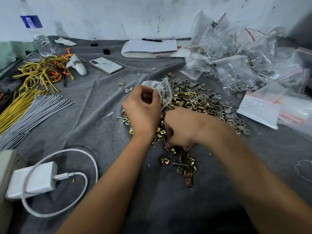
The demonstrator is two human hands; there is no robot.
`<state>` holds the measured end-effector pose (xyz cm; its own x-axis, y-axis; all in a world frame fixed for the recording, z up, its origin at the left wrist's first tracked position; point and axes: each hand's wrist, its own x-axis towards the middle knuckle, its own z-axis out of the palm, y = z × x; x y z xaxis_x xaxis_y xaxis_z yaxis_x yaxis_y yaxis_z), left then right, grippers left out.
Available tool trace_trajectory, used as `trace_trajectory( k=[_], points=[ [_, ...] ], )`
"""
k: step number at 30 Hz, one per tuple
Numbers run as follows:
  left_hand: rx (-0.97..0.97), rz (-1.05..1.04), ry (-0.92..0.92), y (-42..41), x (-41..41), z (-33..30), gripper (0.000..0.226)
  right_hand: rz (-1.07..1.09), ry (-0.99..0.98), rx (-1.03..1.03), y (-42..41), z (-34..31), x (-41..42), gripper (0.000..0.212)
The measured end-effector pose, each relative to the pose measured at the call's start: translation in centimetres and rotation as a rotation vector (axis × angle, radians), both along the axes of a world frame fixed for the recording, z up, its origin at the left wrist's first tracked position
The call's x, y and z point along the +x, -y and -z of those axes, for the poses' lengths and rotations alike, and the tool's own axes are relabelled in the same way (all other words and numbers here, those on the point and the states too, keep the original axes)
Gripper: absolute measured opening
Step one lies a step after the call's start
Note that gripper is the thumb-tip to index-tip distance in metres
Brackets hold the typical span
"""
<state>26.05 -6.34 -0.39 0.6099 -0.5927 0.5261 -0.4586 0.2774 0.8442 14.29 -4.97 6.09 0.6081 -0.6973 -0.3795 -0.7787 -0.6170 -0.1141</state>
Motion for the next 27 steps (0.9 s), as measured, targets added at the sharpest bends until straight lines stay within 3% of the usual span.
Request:
trace_trajectory(
  k=[4,15,19,24,27],
  points=[
    [0.008,0.015,0.007,0.1,0.0,0.2,0.016,-0.028,0.018,-0.209,-1.3,0.6,1.3,0.028],
    [0.039,0.028,0.01,-0.1,0.1,-0.1,0.016,0.02,0.109,0.019,1.1,0.8,-1.1,0.024],
    [0.071,0.055,0.013,-0.1,0.0,0.0,0.017,0.23,0.326,0.065,2.9,0.4,-2.6,0.02],
    [0.072,0.105,0.043,-0.1,-0.2,0.1,0.011,0.406,0.7,-0.194,3.8,0.8,-3.2,0.01],
    [0.078,0.141,0.065,-0.2,-0.3,0.1,0.012,0.471,0.956,-0.221,3.7,1.0,-3.0,0.006]
  ],
)
